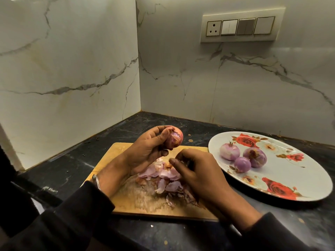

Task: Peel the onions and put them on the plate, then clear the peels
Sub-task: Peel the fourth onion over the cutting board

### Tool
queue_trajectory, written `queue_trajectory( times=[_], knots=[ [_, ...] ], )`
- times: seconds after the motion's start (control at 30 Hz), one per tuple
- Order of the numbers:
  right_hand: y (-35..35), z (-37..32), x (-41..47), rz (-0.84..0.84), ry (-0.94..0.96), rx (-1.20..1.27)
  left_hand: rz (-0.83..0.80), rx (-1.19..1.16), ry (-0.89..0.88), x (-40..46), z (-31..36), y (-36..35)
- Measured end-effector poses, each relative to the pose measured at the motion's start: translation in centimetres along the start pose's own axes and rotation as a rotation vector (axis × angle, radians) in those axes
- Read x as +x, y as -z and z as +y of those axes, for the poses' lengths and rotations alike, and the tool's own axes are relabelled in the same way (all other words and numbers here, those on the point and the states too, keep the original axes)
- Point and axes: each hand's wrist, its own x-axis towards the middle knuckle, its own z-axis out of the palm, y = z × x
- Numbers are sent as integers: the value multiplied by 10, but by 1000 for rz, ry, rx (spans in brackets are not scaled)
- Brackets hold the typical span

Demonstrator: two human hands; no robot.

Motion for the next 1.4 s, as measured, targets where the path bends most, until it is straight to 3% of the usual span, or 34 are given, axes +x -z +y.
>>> queue_trajectory(
  times=[0.1,0.27,0.33,0.67,0.87,1.1,1.4],
  knots=[
    [0,2,-1,-44,14,2,8,38,-8,0,-1,0],
    [4,4,4,318,72,77,-24,78,-10,-1,-1,-1],
    [6,2,5,381,35,151,-33,103,-2,-1,-3,-2],
    [5,11,7,341,-14,259,-109,145,12,0,-6,0],
    [5,2,3,408,101,94,-128,158,-9,-1,-8,-1],
    [-2,0,6,450,94,-44,-137,191,-16,0,-9,-1],
    [0,8,9,403,6,171,-85,212,-40,3,-11,-1]
  ],
)
